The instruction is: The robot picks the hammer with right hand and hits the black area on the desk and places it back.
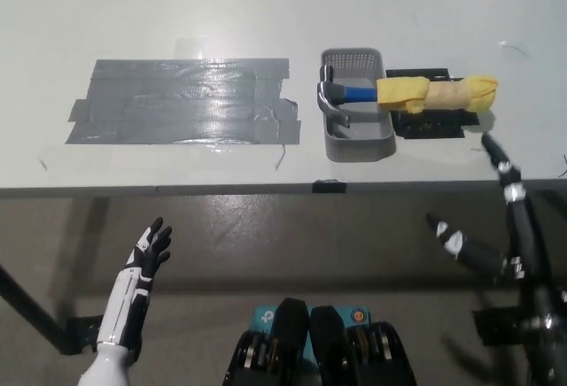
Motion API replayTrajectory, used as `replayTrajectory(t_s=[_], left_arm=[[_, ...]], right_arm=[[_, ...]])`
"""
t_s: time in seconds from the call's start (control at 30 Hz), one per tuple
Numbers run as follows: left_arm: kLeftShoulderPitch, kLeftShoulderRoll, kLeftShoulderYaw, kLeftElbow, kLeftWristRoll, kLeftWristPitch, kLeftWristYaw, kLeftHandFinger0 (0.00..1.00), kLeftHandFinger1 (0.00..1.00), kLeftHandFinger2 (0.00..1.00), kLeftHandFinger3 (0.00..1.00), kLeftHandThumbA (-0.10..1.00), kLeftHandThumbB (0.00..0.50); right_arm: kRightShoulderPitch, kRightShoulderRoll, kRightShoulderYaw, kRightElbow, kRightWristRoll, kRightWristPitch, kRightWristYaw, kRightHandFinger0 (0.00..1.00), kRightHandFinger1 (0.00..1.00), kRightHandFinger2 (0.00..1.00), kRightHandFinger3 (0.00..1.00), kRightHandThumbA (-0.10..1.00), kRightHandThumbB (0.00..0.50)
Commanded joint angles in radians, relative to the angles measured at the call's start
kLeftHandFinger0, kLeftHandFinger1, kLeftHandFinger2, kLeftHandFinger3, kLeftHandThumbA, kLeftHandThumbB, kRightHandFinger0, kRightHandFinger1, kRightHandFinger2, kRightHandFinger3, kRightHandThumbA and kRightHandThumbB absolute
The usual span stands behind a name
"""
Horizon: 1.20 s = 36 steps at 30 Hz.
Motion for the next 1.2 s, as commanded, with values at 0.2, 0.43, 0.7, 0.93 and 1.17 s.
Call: replayTrajectory(t_s=[0.2, 0.43, 0.7, 0.93, 1.17], left_arm=[[-0.011, 0.003, -0.003, -0.04, 0.02, -0.044, 0.011, 1.0, 1.0, 1.0, 1.0, 1.0, 0.041], [-0.007, 0.004, -0.007, -0.04, 0.008, -0.055, 0.001, 1.0, 1.0, 1.0, 1.0, 1.0, 0.017], [-0.005, 0.003, -0.004, -0.048, 0.004, -0.047, 0.001, 1.0, 1.0, 1.0, 1.0, 1.0, 0.005], [-0.01, 0.009, -0.001, -0.051, -0.003, -0.04, -0.003, 1.0, 1.0, 1.0, 1.0, 1.0, 0.012], [-0.014, 0.013, -0.004, -0.051, 0.0, -0.047, -0.007, 1.0, 1.0, 1.0, 1.0, 1.0, 0.005]], right_arm=[[-0.372, -0.122, 0.117, 0.155, -0.499, 0.212, -0.123, 1.0, 1.0, 1.0, 1.0, 0.75, 0.357], [-0.484, -0.126, 0.181, 0.303, -0.541, 0.271, -0.157, 1.0, 1.0, 1.0, 1.0, 0.85, 0.391], [-0.556, -0.122, 0.234, 0.423, -0.556, 0.302, -0.213, 1.0, 1.0, 1.0, 1.0, 0.9, 0.378], [-0.591, -0.122, 0.269, 0.484, -0.56, 0.336, -0.199, 1.0, 1.0, 1.0, 1.0, 0.92, 0.376], [-0.617, -0.133, 0.29, 0.534, -0.548, 0.333, -0.168, 1.0, 1.0, 1.0, 1.0, 0.94, 0.397]])
